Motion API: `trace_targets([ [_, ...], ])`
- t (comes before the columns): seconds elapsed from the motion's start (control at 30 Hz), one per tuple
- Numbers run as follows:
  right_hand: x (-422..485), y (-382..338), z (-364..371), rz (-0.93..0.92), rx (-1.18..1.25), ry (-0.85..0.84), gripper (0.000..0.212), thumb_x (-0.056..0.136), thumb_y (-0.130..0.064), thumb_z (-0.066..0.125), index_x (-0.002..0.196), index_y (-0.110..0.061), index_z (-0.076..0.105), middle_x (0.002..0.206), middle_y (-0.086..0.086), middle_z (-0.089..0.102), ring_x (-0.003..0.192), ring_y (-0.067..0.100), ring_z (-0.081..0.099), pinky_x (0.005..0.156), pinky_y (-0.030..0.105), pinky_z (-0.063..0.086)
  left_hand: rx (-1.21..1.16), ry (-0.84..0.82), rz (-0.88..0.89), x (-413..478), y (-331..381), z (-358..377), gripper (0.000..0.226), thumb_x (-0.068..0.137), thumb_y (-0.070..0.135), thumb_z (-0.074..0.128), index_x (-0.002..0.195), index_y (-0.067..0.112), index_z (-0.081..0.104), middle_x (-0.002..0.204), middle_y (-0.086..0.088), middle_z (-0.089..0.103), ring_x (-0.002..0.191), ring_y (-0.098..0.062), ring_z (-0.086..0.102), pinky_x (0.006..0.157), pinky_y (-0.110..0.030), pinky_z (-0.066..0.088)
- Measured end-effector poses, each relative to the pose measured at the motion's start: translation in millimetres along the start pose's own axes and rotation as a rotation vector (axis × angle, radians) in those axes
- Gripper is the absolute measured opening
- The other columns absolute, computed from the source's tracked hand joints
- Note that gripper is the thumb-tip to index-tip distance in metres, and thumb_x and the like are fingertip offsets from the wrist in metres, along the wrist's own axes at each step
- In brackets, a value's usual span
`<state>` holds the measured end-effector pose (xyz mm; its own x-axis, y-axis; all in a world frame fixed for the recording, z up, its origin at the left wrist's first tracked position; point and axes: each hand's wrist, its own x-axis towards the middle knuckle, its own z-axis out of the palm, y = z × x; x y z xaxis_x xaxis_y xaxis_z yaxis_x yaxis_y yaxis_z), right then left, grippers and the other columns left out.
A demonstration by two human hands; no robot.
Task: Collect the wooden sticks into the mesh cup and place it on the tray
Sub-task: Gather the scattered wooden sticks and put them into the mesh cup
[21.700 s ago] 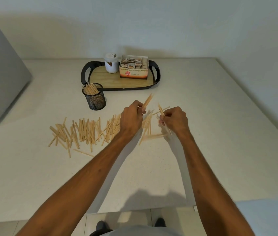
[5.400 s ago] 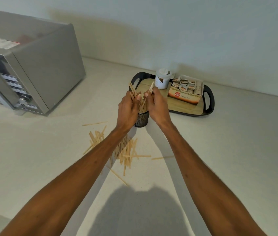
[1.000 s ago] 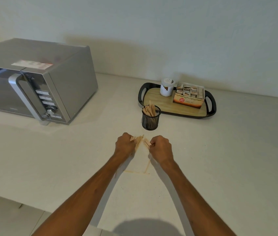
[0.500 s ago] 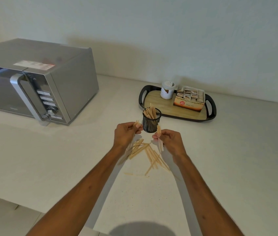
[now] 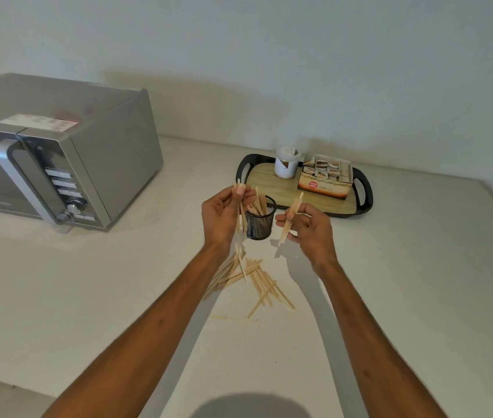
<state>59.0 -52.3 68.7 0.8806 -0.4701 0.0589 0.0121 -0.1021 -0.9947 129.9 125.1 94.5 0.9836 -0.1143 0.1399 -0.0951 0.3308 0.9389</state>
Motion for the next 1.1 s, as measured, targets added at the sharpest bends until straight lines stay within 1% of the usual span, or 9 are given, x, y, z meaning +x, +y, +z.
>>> trace_targets([
  [0.13,9.6,-5.7,-2.5,-0.015,-0.016,-0.034,0.014,0.108,-0.015,0.062,0.113,-0.004,0.069,0.103,0.005,0.084,0.100,0.015,0.081,0.083,0.034,0.061,-0.045,0.006,-0.012,7.1,1.6,17.3,0.031,0.109,0.014,0.065,0.127,-0.010,0.073,0.120,-0.027,0.078,0.118,-0.045,0.074,0.105,-0.042,0.062],
  [0.27,19.3,-7.3,-4.8,-0.007,-0.019,-0.037,0.015,0.108,-0.015,0.062,0.114,-0.004,0.069,0.104,0.006,0.083,0.103,0.018,0.080,0.095,0.049,0.062,-0.072,-0.005,-0.020,14.9,-0.3,27.8,0.032,0.109,0.011,0.064,0.129,-0.013,0.071,0.123,-0.030,0.076,0.114,-0.040,0.075,0.110,-0.048,0.058],
  [0.4,32.0,-13.2,-8.7,-0.024,-0.014,-0.021,0.016,0.109,-0.018,0.062,0.116,-0.006,0.069,0.107,0.005,0.083,0.104,0.017,0.080,0.099,0.053,0.061,-0.089,-0.024,-0.002,29.3,-2.6,34.9,0.032,0.109,0.011,0.063,0.130,-0.012,0.071,0.124,-0.029,0.076,0.120,-0.044,0.074,0.105,-0.038,0.062],
  [0.47,40.7,-18.0,-9.6,-0.045,-0.013,-0.018,0.018,0.108,-0.019,0.063,0.118,-0.005,0.068,0.108,0.006,0.083,0.105,0.017,0.080,0.099,0.054,0.061,-0.109,-0.031,0.014,38.6,-4.3,39.8,0.032,0.109,0.012,0.064,0.131,-0.011,0.071,0.123,-0.028,0.077,0.118,-0.042,0.075,0.103,-0.034,0.063],
  [0.57,56.0,-25.6,-8.3,-0.095,0.000,-0.007,0.018,0.109,-0.017,0.062,0.120,-0.003,0.067,0.109,0.010,0.082,0.106,0.021,0.080,0.096,0.055,0.063,-0.138,-0.038,0.038,52.6,-8.0,48.6,0.032,0.108,0.013,0.067,0.128,-0.011,0.073,0.121,-0.024,0.079,0.115,-0.036,0.078,0.105,-0.037,0.062],
  [0.67,71.1,-32.6,-2.0,-0.138,0.042,-0.004,0.019,0.109,-0.014,0.061,0.124,-0.003,0.066,0.109,0.013,0.081,0.106,0.023,0.080,0.090,0.053,0.065,-0.161,-0.035,0.054,64.1,-12.5,57.4,0.030,0.107,0.015,0.070,0.125,-0.008,0.075,0.118,-0.021,0.081,0.114,-0.032,0.079,0.105,-0.038,0.062],
  [0.83,89.5,-33.8,16.5,-0.169,-0.008,0.018,0.016,0.108,-0.019,0.063,0.118,-0.008,0.068,0.102,0.004,0.083,0.100,0.014,0.080,0.088,0.046,0.066,-0.194,-0.006,0.060,74.5,-27.2,63.4,0.022,0.106,0.019,0.072,0.118,0.002,0.080,0.117,-0.017,0.082,0.117,-0.031,0.078,0.106,-0.042,0.061],
  [0.97,96.3,-26.9,28.9,-0.195,-0.081,0.030,0.014,0.107,-0.014,0.063,0.116,-0.006,0.071,0.103,0.006,0.082,0.097,0.018,0.080,0.088,0.050,0.066,-0.178,0.020,0.046,74.6,-43.4,59.5,0.028,0.106,0.020,0.071,0.123,-0.002,0.078,0.117,-0.014,0.082,0.114,-0.029,0.079,0.098,-0.037,0.064],
  [1.1,94.9,-18.9,34.7,-0.242,-0.173,0.032,0.017,0.106,-0.013,0.064,0.121,-0.009,0.072,0.106,0.001,0.081,0.098,0.011,0.079,0.091,0.043,0.066,-0.108,0.014,0.082,73.1,-55.4,52.8,0.028,0.108,0.021,0.069,0.124,0.000,0.078,0.117,-0.013,0.083,0.111,-0.026,0.080,0.094,-0.032,0.064],
])
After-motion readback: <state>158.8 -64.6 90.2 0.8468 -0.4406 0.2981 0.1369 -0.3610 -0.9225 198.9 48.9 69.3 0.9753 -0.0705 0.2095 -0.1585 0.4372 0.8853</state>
